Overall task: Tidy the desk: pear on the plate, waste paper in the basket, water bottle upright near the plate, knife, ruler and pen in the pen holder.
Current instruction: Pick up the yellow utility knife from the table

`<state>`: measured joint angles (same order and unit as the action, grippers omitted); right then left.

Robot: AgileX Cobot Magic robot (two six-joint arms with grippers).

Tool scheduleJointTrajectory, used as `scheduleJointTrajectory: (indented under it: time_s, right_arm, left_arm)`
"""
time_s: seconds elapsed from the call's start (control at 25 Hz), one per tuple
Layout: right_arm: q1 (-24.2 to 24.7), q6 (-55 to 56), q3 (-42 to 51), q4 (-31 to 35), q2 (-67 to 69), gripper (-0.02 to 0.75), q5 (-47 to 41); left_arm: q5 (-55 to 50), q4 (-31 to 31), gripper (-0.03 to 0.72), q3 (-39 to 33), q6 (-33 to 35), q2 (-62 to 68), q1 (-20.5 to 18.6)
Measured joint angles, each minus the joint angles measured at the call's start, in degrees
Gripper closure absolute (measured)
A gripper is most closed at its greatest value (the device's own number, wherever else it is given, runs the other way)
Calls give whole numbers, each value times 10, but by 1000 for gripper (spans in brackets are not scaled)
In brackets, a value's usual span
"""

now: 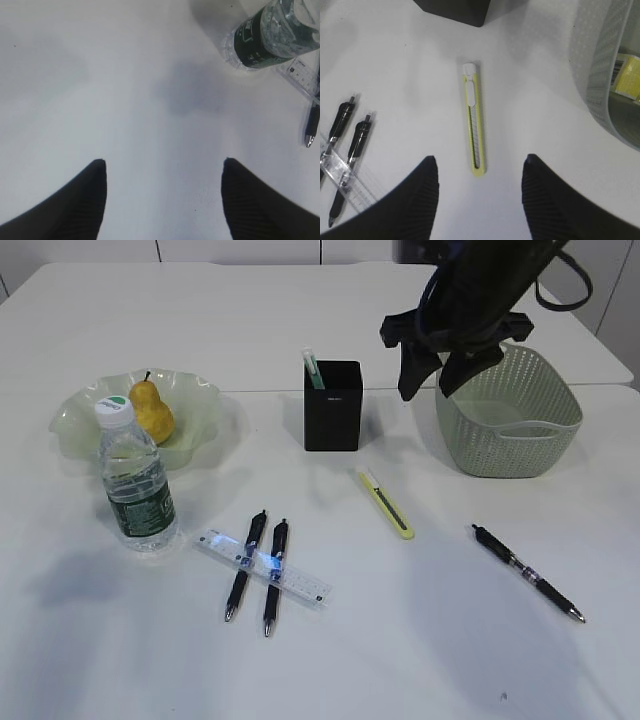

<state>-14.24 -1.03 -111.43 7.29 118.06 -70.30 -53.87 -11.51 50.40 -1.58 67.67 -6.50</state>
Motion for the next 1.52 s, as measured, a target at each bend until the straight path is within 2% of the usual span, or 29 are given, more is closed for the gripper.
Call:
scheduleJointTrajectory:
  time_s: [0.48, 0.88, 1.52]
  right_arm:
    - [-58, 28, -58, -55, 123, 344, -2]
    - [-60, 34, -93, -68, 188, 344, -2]
    - [-60, 24, -96, -78, 234, 345, 0]
  left_arm:
    - [10, 0, 185, 0, 0, 0, 0]
    - [13, 0, 195, 0, 0, 0, 0]
    - [15, 0, 200, 0, 0, 8, 0]
